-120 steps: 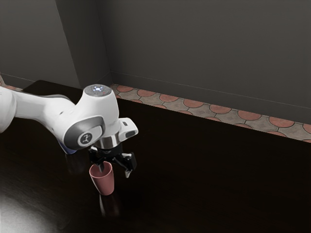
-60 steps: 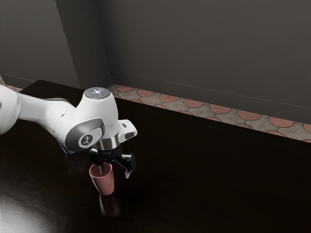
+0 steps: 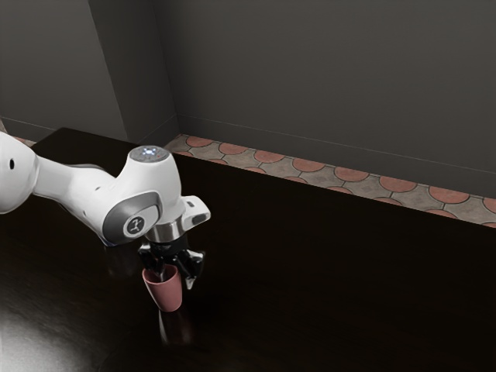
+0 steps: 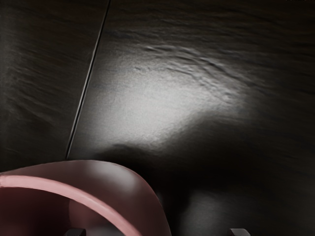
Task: Place the right cup onto the left cup
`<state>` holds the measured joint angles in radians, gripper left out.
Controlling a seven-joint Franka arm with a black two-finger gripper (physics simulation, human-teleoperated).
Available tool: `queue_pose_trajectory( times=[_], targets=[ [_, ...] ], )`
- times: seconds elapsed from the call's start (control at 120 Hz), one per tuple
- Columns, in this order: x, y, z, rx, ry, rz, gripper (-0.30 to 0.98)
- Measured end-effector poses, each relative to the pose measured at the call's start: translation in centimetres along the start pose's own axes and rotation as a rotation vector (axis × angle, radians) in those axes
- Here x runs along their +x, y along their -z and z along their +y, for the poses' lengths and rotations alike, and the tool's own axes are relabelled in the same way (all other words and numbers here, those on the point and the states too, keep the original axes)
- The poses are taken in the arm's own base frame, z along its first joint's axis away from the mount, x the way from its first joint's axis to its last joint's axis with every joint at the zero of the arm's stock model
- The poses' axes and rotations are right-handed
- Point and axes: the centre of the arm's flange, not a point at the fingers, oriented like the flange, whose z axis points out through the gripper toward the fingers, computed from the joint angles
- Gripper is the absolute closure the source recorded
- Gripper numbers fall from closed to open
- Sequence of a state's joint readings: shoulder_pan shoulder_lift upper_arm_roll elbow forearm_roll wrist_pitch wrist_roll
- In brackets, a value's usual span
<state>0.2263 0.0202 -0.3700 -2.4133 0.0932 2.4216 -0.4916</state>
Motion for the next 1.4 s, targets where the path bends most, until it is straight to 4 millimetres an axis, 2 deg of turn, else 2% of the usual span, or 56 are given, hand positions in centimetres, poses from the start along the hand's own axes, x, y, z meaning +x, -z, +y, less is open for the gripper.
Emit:
queue_pose_trajectory(
  times=[0.25,0.525,0.675,0.783,0.942,1.017,1.183,1.333,1.4],
  targets=[
    [0.4,-0.1,-0.7,-0.003,0.010,0.004,0.67],
    [0.2,0.1,-0.2,-0.002,-0.007,0.009,0.75],
    [0.2,2.6,-0.1,0.005,-0.011,0.050,0.77],
    [0.7,6.3,-0.2,0.011,-0.004,0.098,0.77],
    [3.0,10.8,-2.7,0.018,0.052,0.122,0.78],
    [3.8,12.3,-3.6,0.023,0.066,0.119,0.78],
    [4.9,13.7,-7.9,0.045,0.117,0.091,0.78],
    [6.0,14.7,-13.0,0.064,0.164,0.078,0.78],
    [6.8,15.4,-14.4,0.074,0.161,0.086,0.78]
  ],
)
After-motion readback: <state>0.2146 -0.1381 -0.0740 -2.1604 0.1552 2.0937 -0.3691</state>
